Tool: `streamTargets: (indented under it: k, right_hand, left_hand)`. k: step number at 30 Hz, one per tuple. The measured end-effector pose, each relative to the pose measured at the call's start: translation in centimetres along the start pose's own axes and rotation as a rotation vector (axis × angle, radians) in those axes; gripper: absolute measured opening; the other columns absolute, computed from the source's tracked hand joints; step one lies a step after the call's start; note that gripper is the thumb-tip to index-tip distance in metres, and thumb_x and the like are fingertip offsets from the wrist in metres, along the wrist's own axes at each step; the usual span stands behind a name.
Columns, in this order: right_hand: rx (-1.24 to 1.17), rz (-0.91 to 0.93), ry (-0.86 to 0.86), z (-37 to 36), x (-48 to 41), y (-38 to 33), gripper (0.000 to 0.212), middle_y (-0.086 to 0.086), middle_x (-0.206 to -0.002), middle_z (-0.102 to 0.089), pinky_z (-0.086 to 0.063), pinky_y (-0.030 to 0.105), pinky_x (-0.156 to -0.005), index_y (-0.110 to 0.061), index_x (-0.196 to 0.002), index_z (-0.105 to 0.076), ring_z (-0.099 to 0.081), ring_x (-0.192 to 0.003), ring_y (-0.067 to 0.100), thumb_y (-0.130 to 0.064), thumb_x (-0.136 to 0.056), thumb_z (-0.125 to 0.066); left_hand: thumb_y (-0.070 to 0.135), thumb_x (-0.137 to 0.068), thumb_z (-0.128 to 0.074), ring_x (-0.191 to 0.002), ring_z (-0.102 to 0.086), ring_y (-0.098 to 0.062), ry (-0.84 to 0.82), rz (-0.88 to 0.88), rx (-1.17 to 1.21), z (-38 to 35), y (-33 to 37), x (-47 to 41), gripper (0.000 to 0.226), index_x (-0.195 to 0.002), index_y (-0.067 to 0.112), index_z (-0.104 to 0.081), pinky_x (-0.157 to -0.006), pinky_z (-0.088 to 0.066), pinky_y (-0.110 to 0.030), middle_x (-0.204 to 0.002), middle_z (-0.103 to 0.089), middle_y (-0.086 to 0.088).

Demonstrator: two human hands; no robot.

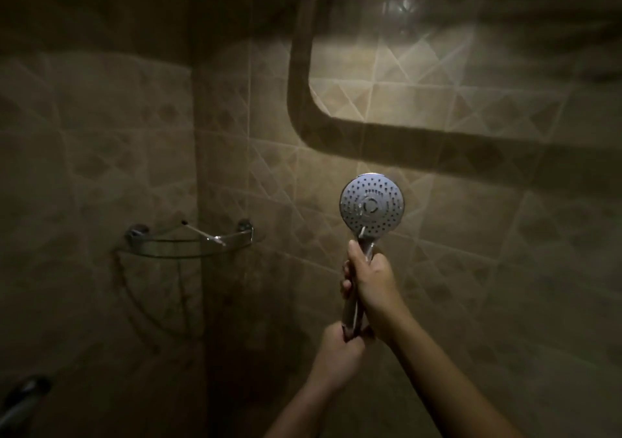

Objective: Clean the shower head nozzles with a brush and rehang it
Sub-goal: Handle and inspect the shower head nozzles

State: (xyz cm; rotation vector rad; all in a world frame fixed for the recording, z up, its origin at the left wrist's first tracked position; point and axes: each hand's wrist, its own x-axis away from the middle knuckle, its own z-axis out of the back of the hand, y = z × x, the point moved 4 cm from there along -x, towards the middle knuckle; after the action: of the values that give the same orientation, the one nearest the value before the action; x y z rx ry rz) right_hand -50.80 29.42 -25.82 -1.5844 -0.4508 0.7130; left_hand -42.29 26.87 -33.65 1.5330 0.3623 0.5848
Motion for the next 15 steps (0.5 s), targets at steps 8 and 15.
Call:
streamTargets:
  k: [8,15]
  right_hand:
    - [-0.101,-0.116,0.172,2.4,1.5,4.4,0.037,-0.002,-0.051,-0.040,-0.035,0.025,-0.040,-0.019,-0.073,-0.046,-0.040,-0.039,0.013,-0.043,-0.098,-0.060]
    - [-0.403,-0.258,-0.028,3.3,2.4,6.0,0.037,-0.004,-0.048,-0.035,-0.028,0.018,-0.033,-0.020,-0.073,-0.048,-0.033,-0.030,0.007,-0.044,-0.092,-0.068]
  left_hand:
    - [0.008,-0.084,-0.063,-0.052,-0.047,-0.009,0.167,0.164,-0.046,-3.9,-3.1,1.6,0.012,-0.075,0.015,-0.067,-0.044,-0.032,-0.020,-0.059,-0.057,0.005]
    - [0.011,-0.076,-0.069,-0.062,-0.060,-0.020,0.103,0.207,0.068,-5.2,-4.7,2.7,0.008,-0.082,0.010,-0.074,-0.056,-0.042,-0.031,-0.063,-0.066,-0.004]
